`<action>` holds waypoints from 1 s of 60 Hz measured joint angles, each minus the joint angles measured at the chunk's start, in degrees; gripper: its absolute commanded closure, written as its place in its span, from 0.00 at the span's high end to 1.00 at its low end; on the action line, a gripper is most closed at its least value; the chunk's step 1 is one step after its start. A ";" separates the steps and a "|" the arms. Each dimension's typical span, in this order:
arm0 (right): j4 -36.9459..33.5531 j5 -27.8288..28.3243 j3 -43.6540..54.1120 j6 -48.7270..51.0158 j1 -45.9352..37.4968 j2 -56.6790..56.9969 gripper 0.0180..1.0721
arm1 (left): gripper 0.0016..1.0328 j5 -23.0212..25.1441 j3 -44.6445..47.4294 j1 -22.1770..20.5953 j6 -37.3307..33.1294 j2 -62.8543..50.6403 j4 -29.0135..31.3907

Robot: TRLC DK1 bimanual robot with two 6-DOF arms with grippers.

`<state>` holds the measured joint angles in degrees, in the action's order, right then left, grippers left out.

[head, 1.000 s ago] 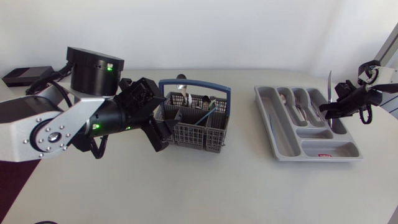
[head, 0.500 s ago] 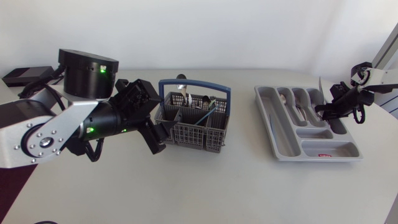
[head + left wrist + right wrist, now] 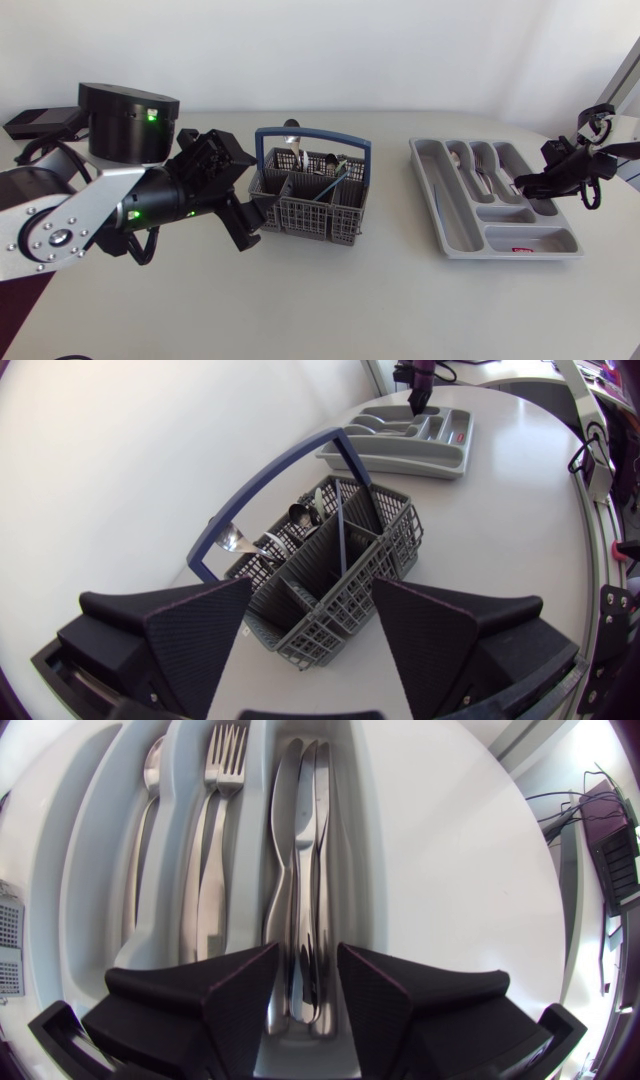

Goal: Sort the cutlery from the basket into the organizer compartments.

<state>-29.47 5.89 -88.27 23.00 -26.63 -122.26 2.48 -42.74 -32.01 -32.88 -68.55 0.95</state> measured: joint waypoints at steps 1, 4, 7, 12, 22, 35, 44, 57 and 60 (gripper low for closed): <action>0.17 -0.09 0.74 0.20 0.02 0.76 0.63 | 0.81 0.00 0.07 0.17 0.00 0.09 0.00; 0.52 -0.17 2.97 0.61 0.26 3.41 0.65 | 0.81 -0.02 0.44 0.66 -0.02 0.24 -0.02; 1.05 -0.20 5.03 0.83 0.85 6.29 0.65 | 0.81 0.00 0.92 1.20 -0.17 0.35 -0.02; 1.38 0.15 9.25 1.01 4.68 13.84 0.65 | 0.80 0.00 2.32 2.43 -0.17 0.37 -0.63; 1.53 3.96 13.51 0.96 13.64 23.23 0.65 | 0.80 0.02 4.70 3.93 -0.20 0.35 -3.89; 3.23 8.31 17.64 -1.46 23.74 30.40 0.65 | 0.80 0.66 5.60 5.57 -1.33 -1.31 -6.69; 6.23 11.65 17.68 -4.72 28.35 30.82 0.65 | 0.80 0.68 5.75 7.39 -2.36 -5.84 -11.10; 8.61 16.33 15.93 -8.81 33.20 28.59 0.37 | 0.49 3.34 6.64 9.88 -3.19 -12.96 -16.52; 9.16 17.25 15.52 -9.62 34.16 27.52 0.28 | 0.41 3.61 6.75 10.05 -3.19 -14.05 -18.03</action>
<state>-20.32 23.14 -72.75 13.39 7.53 -94.74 6.09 -35.99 -21.96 -36.07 -82.61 -17.08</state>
